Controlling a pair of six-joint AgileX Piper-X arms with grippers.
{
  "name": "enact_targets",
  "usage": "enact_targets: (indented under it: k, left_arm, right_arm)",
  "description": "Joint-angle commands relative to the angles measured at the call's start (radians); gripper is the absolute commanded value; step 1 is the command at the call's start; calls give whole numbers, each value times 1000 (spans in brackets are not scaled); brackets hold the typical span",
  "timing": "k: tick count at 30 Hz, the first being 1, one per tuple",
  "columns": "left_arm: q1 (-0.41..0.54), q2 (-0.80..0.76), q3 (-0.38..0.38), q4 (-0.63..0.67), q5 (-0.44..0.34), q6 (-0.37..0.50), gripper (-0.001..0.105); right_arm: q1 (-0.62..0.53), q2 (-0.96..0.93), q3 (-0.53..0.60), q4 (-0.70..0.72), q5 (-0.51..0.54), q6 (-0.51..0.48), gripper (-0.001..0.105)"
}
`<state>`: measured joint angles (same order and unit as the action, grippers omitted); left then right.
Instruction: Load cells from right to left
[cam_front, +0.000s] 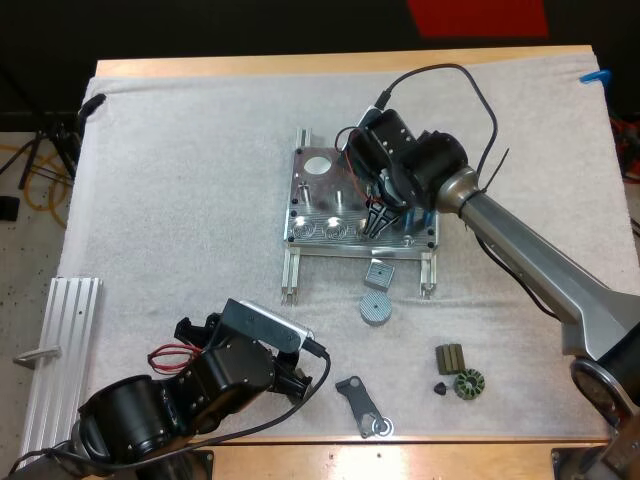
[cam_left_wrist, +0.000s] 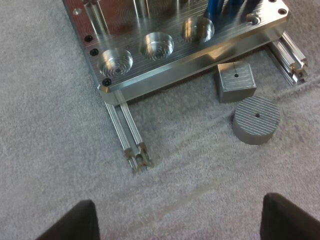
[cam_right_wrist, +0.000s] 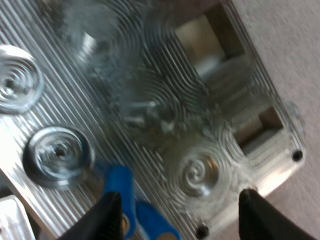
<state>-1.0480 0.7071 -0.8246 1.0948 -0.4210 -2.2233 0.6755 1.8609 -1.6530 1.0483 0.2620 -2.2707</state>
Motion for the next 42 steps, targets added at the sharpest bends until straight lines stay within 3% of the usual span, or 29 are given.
enact_targets:
  k: [1,42]
  left_arm:
    - [-1,1,2,-8,-2,0,66]
    - [-1,1,2,-8,-9,0,66]
  right_arm:
    - [-1,-13,-8,16,25,3,51]
    - [-43,30,65,-36,39,26,51]
